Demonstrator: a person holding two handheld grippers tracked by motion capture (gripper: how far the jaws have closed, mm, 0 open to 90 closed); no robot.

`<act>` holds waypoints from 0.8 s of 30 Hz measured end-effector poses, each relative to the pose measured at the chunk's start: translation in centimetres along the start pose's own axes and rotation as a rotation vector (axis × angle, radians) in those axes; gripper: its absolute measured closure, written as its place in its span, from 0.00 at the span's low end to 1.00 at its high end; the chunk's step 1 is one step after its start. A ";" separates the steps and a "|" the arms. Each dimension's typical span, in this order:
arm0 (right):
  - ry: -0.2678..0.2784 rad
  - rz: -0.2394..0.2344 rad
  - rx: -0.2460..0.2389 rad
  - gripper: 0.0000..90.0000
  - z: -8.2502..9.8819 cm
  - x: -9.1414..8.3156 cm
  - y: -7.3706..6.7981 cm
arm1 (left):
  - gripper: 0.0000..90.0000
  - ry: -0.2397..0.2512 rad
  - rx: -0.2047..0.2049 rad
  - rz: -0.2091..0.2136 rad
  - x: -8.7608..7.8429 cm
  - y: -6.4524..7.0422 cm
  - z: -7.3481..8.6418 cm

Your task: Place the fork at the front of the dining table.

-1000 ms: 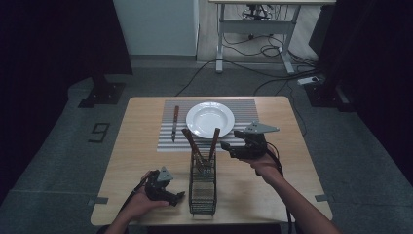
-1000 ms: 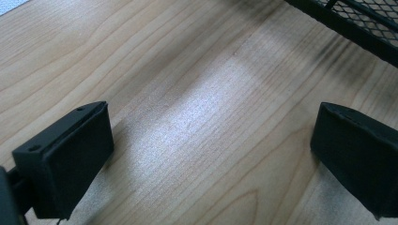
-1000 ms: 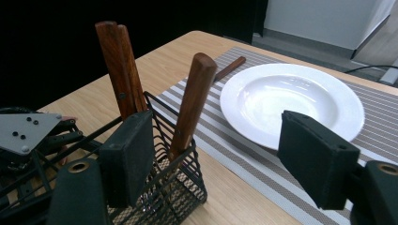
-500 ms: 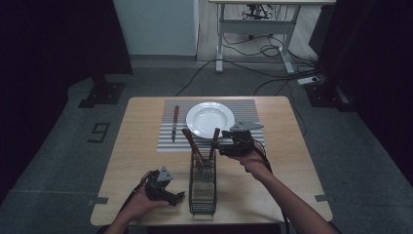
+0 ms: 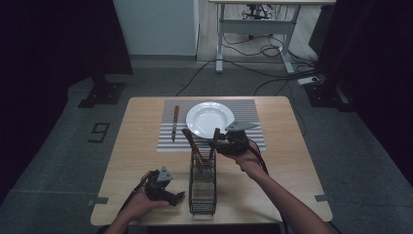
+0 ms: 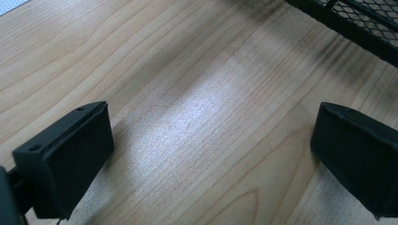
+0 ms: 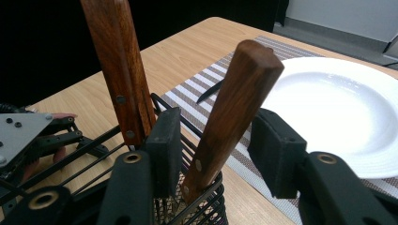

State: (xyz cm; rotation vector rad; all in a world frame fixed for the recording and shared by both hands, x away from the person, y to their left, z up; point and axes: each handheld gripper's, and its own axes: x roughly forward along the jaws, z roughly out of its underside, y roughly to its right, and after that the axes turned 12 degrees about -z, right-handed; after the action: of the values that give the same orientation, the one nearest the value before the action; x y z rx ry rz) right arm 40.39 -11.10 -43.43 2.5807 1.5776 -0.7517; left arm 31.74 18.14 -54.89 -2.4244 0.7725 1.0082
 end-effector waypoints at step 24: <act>0.114 -0.097 0.057 0.89 -0.4 -1.4 -0.1 | 0.00 -0.001 -0.001 -0.001 0.0 0.0 0.0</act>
State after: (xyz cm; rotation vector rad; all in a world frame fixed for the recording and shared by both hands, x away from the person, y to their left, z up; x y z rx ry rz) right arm 39.97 -12.12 -42.51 2.6473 1.7504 -0.6764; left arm 31.72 18.14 -54.88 -2.4247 0.7703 1.0089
